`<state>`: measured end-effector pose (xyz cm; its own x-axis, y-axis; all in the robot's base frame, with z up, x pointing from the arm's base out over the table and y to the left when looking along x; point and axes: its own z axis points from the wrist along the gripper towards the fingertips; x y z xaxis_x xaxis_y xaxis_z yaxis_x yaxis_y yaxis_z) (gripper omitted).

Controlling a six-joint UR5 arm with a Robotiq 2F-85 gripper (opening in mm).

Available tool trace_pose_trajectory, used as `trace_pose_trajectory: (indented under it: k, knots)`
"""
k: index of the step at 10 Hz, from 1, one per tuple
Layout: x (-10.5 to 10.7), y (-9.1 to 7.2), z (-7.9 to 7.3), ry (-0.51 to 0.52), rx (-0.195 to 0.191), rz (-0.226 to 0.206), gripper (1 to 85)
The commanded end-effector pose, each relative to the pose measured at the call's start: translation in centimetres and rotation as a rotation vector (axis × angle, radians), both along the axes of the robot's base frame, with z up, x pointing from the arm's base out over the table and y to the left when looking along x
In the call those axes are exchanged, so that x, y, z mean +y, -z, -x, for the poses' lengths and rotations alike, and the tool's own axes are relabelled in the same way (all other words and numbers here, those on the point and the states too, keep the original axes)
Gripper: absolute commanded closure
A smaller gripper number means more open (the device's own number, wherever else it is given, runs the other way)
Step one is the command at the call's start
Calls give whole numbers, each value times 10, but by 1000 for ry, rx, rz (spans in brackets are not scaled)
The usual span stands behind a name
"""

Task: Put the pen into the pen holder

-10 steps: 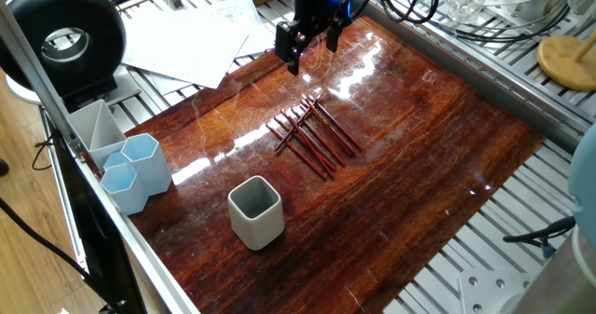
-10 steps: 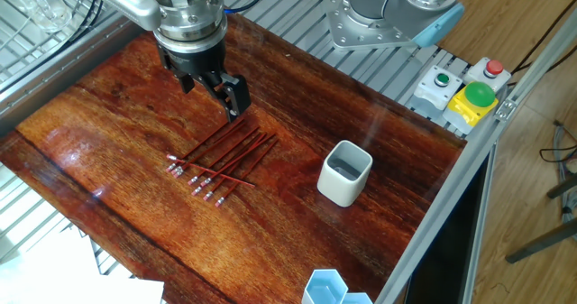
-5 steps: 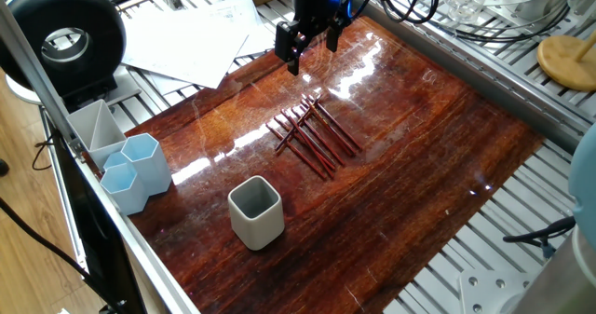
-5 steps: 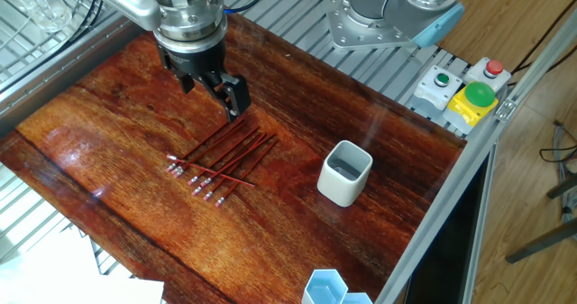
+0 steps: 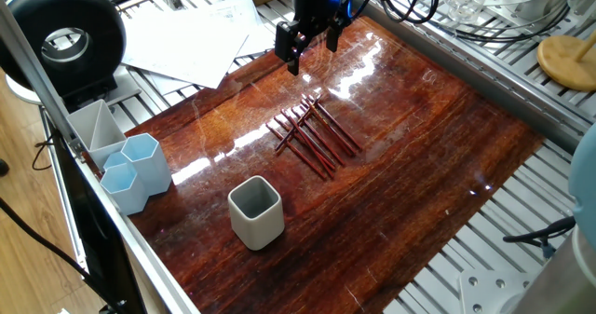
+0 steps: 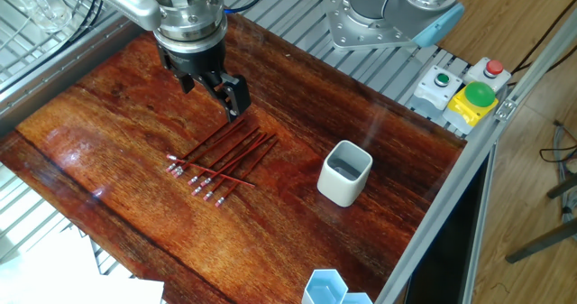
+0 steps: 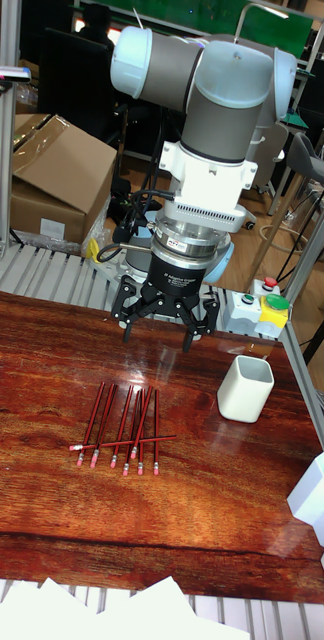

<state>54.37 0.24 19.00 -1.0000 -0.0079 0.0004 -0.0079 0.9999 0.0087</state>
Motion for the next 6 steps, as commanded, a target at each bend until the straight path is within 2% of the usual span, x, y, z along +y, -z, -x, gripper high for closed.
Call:
trace_pose_trajectory:
  k: [1,6]
  knots:
    - [29,-7,51,7,197,-105,847]
    - [30,-5,50,9,196,-101,847]
